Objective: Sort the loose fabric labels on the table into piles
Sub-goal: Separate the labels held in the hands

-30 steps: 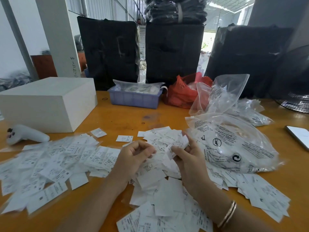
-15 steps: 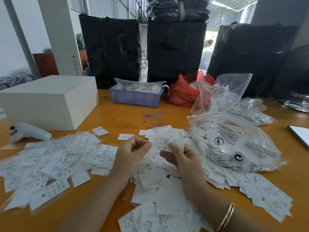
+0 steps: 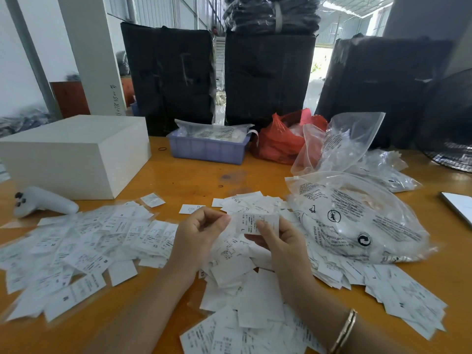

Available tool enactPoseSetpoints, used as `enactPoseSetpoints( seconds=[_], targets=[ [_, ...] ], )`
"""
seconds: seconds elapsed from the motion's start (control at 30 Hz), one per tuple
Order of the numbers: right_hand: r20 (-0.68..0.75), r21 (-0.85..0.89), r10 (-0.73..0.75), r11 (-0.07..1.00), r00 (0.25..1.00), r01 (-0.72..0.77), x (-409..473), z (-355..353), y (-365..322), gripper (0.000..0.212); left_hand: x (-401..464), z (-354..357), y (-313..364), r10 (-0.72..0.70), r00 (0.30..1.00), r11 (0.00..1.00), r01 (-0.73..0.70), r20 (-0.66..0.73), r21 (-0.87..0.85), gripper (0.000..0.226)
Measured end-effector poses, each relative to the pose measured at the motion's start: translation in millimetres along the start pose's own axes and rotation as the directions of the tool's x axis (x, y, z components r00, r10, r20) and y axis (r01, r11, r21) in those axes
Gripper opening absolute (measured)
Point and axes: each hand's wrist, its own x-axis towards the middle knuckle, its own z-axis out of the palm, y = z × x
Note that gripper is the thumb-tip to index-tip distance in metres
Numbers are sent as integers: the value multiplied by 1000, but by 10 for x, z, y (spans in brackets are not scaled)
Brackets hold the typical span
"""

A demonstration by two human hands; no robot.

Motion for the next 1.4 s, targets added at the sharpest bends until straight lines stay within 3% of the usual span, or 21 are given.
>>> enactPoseSetpoints(
  seconds=[0.43,0.6,0.9,1.03,1.4],
  targets=[
    [22,-205,-65,976,998,68,-5,3,32,18,-3,-4,8,-6,1000,1000,7,-24,9,9],
    [16,-260,-78,962,997,79,-2,9,47,11,-5,-6,9,-1,1000,1000,1,-30,8,6],
    [2,-256,-84,963,996,82,32,-17,41,14,-23,-6,65,-67,986,994,78,155,-70,24],
    [8,-230,-95,969,995,94,12,-25,22,14,-24,-15,59,-72,980,996,80,184,-38,18],
    [71,-208,-86,973,994,99,-6,-24,12,10,-14,-26,60,-66,997,993,69,40,-95,10]
  ],
)
